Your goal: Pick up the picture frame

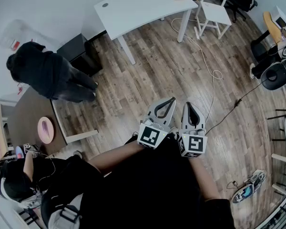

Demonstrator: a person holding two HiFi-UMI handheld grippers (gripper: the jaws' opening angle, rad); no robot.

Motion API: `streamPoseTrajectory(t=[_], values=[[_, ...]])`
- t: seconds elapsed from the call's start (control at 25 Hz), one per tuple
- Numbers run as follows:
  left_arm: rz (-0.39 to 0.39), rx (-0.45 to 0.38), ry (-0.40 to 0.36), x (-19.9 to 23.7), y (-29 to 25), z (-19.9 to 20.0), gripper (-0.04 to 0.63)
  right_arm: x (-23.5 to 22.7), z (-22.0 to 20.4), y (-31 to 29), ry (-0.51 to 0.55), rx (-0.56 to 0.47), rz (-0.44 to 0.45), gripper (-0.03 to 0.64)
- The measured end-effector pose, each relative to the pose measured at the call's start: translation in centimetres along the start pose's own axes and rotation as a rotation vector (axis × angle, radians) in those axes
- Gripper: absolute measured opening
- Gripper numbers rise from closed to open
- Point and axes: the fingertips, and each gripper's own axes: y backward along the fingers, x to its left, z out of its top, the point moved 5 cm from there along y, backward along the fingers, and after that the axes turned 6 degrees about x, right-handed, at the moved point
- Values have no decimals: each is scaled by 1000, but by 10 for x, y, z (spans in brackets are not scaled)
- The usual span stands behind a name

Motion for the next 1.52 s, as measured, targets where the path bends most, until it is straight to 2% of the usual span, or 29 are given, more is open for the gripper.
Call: streamPoseTrajectory(t=[0.16, 0.28, 0.4, 0.68, 0.8, 1.08, 1.28, 1.52], values=[[10, 1, -16, -13, -21, 5, 15, -30, 6, 2, -4, -22, -2, 34], [28, 41, -44, -20, -31, 12, 15, -53, 10, 5, -41, -57, -9, 34], [40, 43, -16, -29, -42, 10, 15, -76, 9, 7, -52, -47, -23, 35], [155, 57, -7, -45, -56, 1, 15, -108, -4, 15, -121, -86, 84, 35], [174, 64, -8, -53, -57, -5, 15, -115, -15, 18, -131, -68, 106, 35], [153, 91, -10, -53, -85, -5, 15, -145, -13, 2, -162, -58, 98, 35], [102, 93, 16, -47, -130, -6, 15, -174, -18, -16, -172, -23, 47, 35], [65, 107, 46, -17, -194, -2, 15, -217, -12, -59, -194, 11, -27, 37]])
